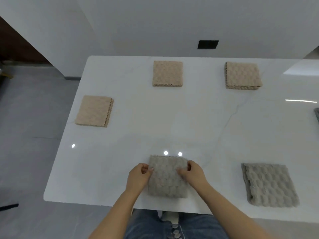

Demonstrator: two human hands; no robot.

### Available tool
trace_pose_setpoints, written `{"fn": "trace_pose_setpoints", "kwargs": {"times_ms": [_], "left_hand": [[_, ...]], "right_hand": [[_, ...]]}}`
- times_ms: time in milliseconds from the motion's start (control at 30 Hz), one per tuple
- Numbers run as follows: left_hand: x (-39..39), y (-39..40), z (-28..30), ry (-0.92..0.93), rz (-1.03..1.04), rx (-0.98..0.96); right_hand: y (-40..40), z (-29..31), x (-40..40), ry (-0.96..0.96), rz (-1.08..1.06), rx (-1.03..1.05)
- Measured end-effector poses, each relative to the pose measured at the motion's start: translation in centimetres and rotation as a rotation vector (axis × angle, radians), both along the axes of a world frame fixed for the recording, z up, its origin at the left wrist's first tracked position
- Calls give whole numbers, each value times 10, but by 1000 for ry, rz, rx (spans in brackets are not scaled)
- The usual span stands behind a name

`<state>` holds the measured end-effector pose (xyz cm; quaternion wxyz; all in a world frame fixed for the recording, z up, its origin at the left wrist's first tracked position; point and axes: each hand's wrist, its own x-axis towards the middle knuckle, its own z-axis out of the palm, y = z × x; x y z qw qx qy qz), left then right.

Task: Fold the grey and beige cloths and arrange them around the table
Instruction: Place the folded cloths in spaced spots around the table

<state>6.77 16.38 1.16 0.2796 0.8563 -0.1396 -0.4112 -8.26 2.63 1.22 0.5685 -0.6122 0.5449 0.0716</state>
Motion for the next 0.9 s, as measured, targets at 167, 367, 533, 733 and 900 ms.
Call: {"fn": "trace_pose_setpoints", "kwargs": {"times_ms": [167, 367, 533, 733, 900], "left_hand": [[12, 24, -11, 28, -88, -19], [12, 36, -16, 42, -84, -58], [14, 33, -15, -12, -33, -95], [7, 29, -10, 3, 74, -108], [2, 21, -2, 106, 127, -132]], "right_hand": [[23, -1, 6, 4, -80, -89], [35, -2, 4, 6, -105, -69], [32, -2, 5, -9, -128, -77], [36, 0, 5, -113, -228, -37], [38, 1, 5, -169, -290, -8]]}}
